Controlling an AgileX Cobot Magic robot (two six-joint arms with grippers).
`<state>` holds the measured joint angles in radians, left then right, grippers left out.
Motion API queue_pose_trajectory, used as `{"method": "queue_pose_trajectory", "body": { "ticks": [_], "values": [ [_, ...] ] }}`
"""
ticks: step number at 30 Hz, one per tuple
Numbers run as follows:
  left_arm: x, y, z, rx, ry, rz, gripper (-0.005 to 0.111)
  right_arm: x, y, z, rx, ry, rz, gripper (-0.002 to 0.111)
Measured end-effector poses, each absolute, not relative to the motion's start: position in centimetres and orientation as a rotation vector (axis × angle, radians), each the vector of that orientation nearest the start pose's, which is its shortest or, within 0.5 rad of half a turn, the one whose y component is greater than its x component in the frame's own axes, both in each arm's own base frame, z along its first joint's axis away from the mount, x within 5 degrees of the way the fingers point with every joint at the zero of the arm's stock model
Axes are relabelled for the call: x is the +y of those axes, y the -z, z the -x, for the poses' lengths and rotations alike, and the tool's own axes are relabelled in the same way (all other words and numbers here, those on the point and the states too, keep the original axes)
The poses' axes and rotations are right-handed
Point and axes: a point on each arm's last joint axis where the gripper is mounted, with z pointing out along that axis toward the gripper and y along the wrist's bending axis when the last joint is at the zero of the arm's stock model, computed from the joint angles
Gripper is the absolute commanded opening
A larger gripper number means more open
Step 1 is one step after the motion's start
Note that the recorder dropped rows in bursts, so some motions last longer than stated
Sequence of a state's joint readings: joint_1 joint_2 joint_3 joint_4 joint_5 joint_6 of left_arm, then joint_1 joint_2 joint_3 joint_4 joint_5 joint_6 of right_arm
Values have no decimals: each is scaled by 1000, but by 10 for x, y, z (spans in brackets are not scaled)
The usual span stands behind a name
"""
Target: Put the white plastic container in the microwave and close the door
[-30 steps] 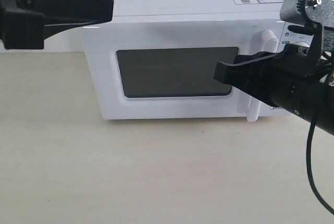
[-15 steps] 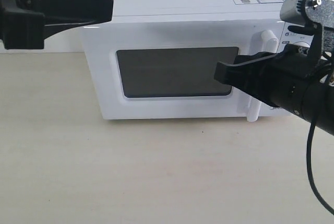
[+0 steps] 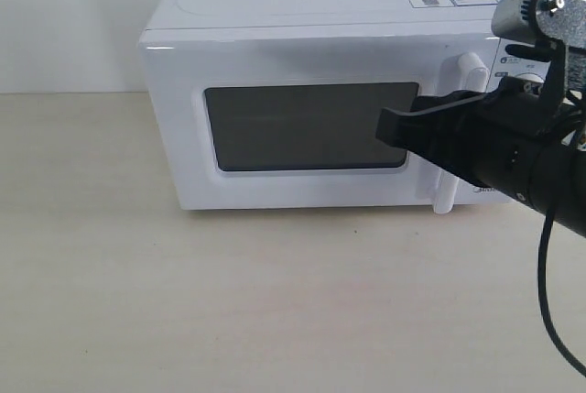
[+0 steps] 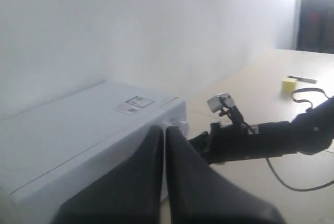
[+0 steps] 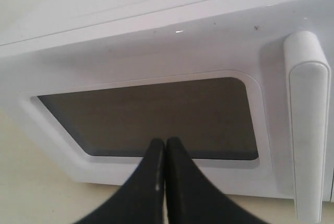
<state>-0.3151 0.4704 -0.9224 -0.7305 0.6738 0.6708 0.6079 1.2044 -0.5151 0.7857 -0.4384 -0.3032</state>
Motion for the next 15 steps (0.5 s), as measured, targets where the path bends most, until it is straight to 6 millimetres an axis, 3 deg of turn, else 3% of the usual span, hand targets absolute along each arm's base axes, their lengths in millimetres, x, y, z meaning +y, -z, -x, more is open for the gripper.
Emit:
{"method": "queue_pose_trajectory", "body": {
  "ticks": [9, 15],
  "values": [
    [-10, -421, 48, 1351, 324, -399, 4, 113, -252, -210, 1862, -445, -51, 0],
    [-1, -404, 73, 1307, 344, -342, 4, 113, -252, -210, 1862, -445, -51, 0]
  ]
}}
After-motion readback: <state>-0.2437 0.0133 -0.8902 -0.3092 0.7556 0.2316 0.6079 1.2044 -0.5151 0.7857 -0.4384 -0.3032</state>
